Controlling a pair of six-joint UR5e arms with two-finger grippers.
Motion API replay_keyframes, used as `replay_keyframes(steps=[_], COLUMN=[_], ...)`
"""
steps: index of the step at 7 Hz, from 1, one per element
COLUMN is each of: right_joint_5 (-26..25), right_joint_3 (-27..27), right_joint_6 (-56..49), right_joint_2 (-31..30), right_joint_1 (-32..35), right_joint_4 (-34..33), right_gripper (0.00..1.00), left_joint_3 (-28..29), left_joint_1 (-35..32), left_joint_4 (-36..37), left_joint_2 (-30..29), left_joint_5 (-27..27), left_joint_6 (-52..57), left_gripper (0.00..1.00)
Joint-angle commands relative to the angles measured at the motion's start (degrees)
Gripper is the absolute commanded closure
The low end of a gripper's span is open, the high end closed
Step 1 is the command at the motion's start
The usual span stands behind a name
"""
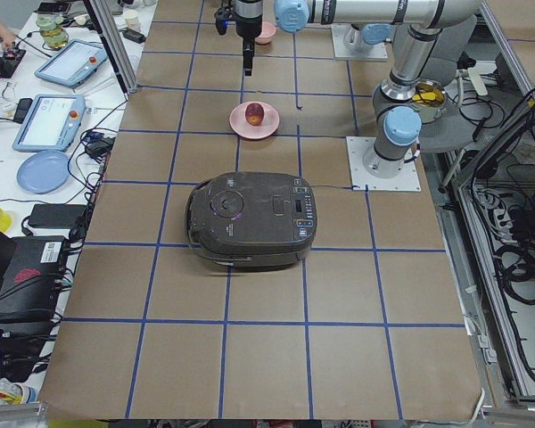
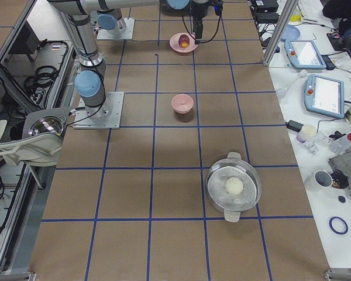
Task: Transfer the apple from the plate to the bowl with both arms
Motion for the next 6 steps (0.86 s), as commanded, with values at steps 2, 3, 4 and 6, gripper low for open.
replay_keyframes(steps=[2, 3, 4, 6], right_joint_5=[-0.03, -0.03, -0.03, 0.06], right_joint_3=[0.01, 0.10, 0.10, 0.27], right_joint_6=[0.00, -0.17, -0.96, -3.06], right_joint_2=[0.09, 0.17, 0.35, 0.26], right_joint_1=[-0.02, -0.63, -1.50, -5.97], right_joint_4=[0.16, 0.07, 0.16, 0.51], right_gripper=[0.00, 0.00, 0.00, 0.00], left_joint_3=[-0.81, -0.81, -0.55, -0.11], left_joint_1=[0.20, 0.12, -0.06, 0.03], left_joint_4=[1.43, 1.43, 1.35, 0.20], left_joint_2=[-0.36, -0.18, 0.34, 1.05], left_joint_5=[0.34, 0.34, 0.26, 0.26], left_joint_6=[-0.24, -0.06, -0.41, -0.41], left_gripper=[0.00, 0.00, 0.00, 0.00])
